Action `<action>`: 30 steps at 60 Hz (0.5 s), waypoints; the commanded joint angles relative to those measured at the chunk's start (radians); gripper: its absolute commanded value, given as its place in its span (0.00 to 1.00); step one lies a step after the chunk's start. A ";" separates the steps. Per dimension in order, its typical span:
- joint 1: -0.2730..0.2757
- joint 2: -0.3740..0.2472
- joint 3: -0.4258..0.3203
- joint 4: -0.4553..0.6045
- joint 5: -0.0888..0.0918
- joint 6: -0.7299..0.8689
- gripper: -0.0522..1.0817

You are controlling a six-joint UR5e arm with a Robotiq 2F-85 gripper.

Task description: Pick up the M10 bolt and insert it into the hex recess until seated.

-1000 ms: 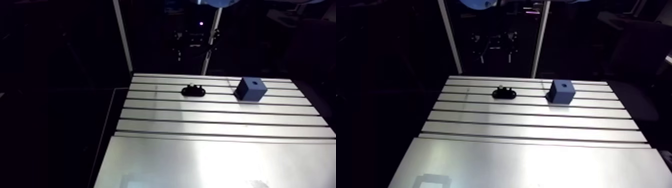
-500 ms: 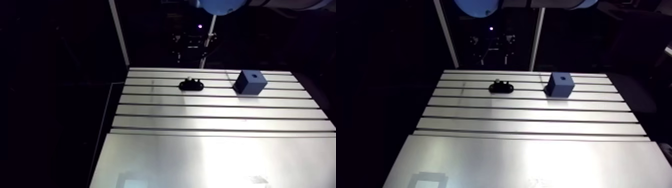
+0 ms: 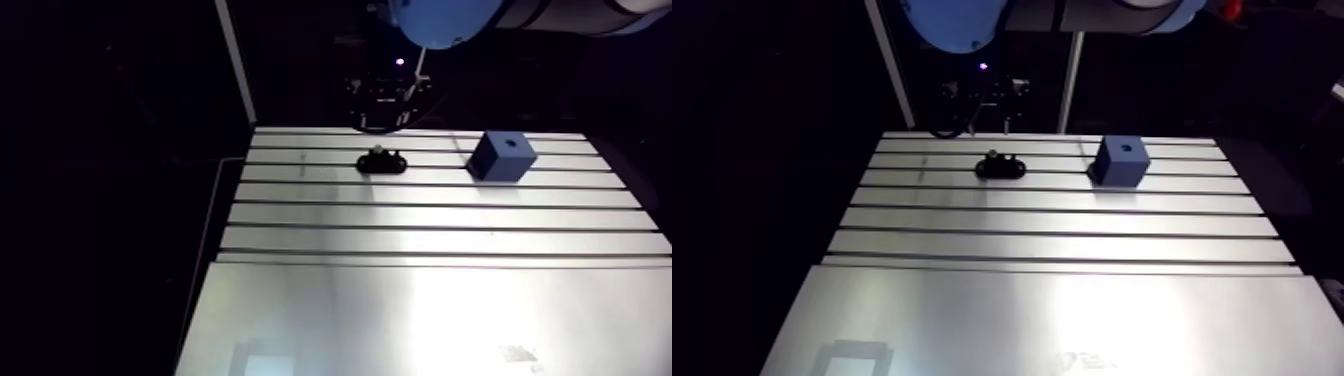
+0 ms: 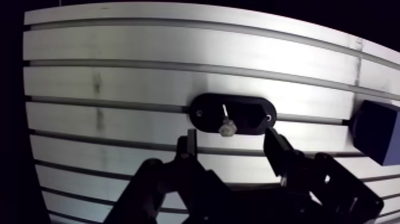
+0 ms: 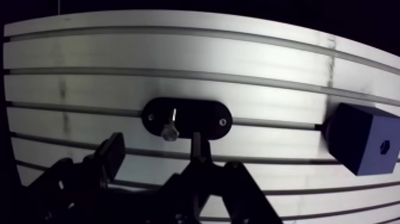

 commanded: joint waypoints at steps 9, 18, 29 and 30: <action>0.001 0.021 0.002 -0.018 -0.004 -0.001 0.38; 0.001 0.031 0.002 -0.018 -0.004 0.001 0.38; 0.003 0.035 0.004 -0.019 -0.004 0.003 0.38; 0.004 0.035 0.004 -0.019 -0.004 0.002 0.38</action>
